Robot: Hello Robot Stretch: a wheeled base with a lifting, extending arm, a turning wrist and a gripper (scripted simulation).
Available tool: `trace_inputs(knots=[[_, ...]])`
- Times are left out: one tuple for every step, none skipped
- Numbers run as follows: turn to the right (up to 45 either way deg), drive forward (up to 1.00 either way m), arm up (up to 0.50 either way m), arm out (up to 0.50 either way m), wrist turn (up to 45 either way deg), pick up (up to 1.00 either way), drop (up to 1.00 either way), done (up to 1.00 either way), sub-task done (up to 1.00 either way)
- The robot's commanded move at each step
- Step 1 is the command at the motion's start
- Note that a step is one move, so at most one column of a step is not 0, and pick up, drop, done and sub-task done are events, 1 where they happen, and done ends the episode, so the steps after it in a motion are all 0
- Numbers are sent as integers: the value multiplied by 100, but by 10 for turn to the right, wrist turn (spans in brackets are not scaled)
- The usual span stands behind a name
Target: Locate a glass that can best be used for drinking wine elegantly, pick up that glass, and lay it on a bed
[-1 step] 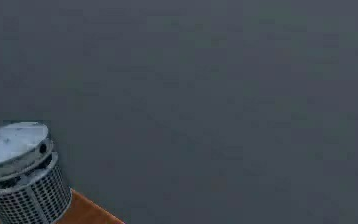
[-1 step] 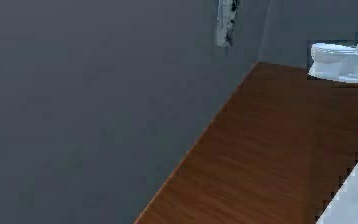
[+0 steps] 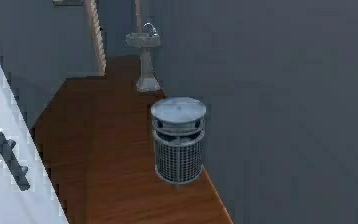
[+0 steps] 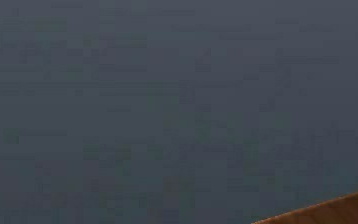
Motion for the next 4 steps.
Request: trace_inputs(knots=[[-150,0,0,0,0,0,0,0,0],[0,100,0,0,0,0,0,0,0],[-60,0,0,0,0,0,0,0,0],[0,70,0,0,0,0,0,0,0]])
